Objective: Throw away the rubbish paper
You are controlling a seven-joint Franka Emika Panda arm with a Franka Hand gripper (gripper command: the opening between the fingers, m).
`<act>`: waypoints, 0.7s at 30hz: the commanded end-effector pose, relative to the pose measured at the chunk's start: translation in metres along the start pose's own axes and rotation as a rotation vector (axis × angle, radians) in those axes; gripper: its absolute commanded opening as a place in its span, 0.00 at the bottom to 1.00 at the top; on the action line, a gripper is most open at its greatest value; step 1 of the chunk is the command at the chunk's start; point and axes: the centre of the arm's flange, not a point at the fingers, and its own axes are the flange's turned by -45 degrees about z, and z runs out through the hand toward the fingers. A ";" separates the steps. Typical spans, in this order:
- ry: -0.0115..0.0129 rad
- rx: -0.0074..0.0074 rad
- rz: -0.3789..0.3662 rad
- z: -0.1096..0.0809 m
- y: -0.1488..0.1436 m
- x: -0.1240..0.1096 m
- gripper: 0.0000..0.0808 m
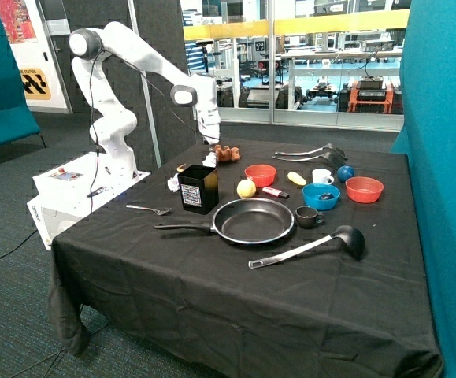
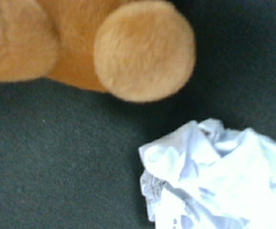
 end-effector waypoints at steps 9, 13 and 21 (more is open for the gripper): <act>0.0007 0.0030 -0.019 0.029 0.012 -0.002 0.83; 0.0007 0.0030 -0.019 0.038 0.014 0.001 0.82; 0.0007 0.0030 -0.017 0.048 0.011 0.001 0.83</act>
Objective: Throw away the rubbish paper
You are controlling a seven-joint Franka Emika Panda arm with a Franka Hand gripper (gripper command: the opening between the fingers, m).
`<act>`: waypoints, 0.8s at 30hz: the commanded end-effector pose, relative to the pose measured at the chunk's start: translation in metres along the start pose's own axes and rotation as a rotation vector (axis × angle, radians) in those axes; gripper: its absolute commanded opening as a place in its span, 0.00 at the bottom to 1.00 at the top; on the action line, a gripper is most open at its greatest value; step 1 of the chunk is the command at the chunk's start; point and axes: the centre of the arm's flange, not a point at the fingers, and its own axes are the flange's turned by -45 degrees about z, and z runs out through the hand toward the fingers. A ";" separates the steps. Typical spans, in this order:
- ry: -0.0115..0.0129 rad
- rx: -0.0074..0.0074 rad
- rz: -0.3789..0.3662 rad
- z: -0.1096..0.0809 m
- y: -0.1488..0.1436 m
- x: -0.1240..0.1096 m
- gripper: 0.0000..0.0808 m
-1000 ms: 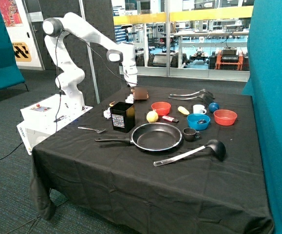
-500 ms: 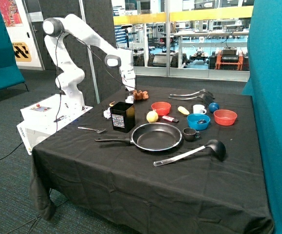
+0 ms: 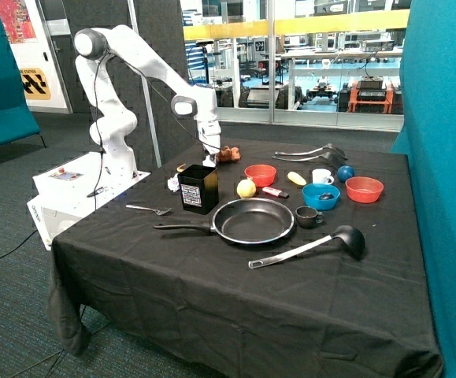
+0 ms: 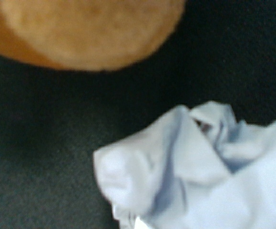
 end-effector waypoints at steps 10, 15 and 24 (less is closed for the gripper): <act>-0.0071 0.0005 -0.015 0.013 -0.007 0.010 0.80; -0.0071 0.0005 -0.021 0.013 -0.008 0.014 0.78; -0.0071 0.0004 0.001 0.015 -0.002 0.016 0.80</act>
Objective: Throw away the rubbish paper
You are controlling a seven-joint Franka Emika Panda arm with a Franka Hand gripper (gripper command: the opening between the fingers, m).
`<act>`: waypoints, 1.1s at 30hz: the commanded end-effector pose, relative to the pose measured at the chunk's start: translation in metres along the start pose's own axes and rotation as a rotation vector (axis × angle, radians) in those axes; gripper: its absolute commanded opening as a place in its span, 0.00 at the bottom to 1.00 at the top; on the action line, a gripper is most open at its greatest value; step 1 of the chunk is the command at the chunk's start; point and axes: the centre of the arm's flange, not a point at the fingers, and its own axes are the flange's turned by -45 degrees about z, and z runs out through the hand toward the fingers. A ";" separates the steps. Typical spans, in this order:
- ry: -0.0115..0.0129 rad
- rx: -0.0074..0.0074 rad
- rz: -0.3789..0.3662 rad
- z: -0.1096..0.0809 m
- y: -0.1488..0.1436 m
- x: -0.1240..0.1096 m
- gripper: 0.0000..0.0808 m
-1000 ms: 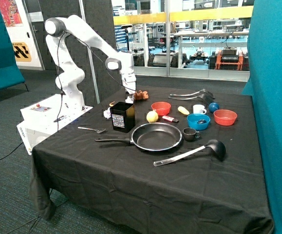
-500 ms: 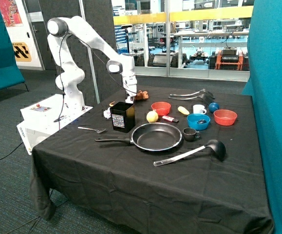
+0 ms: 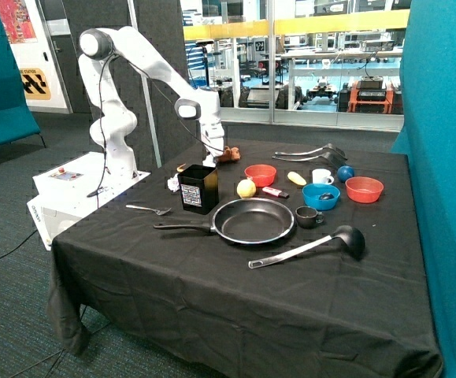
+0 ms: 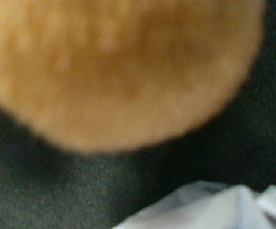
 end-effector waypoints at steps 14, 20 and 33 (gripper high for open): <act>-0.0007 -0.0032 0.041 0.008 0.001 -0.006 0.06; -0.0007 -0.0032 0.038 0.007 -0.001 -0.005 0.00; -0.0007 -0.0032 0.041 -0.021 0.004 -0.007 0.00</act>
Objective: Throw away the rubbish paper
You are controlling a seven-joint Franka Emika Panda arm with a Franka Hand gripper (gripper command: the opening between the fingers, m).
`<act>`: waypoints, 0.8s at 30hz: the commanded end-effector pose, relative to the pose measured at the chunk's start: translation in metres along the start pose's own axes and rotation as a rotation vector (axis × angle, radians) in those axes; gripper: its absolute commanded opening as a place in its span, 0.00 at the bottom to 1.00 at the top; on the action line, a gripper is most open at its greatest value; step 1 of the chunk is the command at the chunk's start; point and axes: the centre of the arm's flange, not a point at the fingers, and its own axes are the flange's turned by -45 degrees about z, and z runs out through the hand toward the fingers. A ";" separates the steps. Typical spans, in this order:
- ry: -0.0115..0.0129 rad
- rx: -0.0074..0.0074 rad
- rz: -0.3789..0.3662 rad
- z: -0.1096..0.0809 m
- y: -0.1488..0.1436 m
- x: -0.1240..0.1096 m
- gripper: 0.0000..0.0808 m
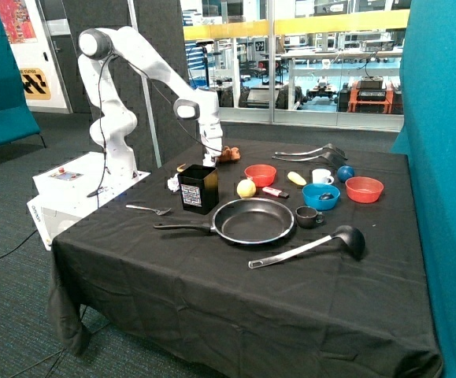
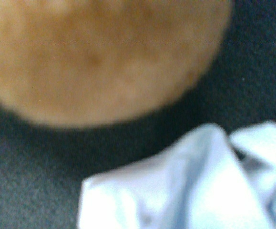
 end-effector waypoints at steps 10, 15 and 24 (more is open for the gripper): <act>-0.0080 0.0065 0.033 -0.034 0.016 -0.014 0.00; -0.0080 0.0065 0.036 -0.050 0.021 -0.018 0.00; -0.0082 0.0062 0.114 -0.101 0.045 -0.003 0.00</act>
